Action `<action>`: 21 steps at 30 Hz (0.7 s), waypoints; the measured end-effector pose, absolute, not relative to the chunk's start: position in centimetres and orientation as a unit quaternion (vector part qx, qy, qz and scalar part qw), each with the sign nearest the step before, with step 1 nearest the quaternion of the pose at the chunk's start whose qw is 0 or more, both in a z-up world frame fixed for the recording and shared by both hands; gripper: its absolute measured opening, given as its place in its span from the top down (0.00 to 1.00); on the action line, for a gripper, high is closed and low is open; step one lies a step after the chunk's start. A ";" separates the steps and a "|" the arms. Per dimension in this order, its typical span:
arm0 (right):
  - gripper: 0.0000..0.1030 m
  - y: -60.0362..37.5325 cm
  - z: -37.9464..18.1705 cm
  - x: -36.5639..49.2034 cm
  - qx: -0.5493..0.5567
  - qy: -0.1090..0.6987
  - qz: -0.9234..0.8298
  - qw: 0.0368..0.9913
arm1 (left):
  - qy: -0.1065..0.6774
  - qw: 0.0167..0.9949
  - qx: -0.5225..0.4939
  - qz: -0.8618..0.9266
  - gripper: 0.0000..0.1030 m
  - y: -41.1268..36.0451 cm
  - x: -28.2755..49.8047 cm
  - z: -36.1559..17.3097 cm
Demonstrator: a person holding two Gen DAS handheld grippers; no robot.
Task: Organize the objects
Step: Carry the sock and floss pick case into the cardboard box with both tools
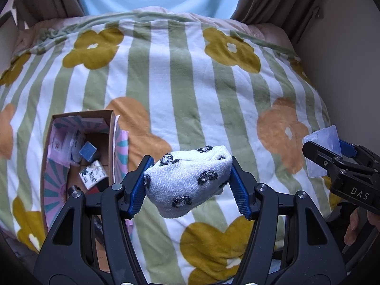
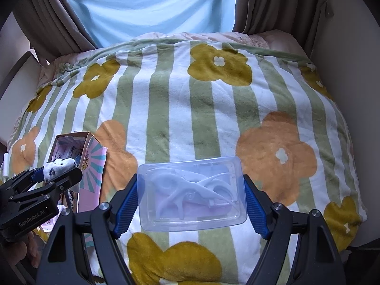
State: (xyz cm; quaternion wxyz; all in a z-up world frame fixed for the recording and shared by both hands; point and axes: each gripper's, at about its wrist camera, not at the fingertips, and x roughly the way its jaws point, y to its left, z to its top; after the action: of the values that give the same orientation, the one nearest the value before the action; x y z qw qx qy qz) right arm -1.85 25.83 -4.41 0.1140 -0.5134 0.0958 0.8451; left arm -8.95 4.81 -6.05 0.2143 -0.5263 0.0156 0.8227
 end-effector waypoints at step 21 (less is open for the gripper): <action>0.25 19.6 -2.1 -3.4 -0.498 0.042 0.866 0.038 | -0.031 0.151 -0.509 0.847 0.42 -1.4 -7.2 -4.1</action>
State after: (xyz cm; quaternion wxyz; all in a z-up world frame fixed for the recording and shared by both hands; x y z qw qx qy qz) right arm -3.37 19.58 -2.15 0.0379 -0.4976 0.0424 0.8655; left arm -7.21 -1.43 -4.11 0.1514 -0.5092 -0.0305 0.8467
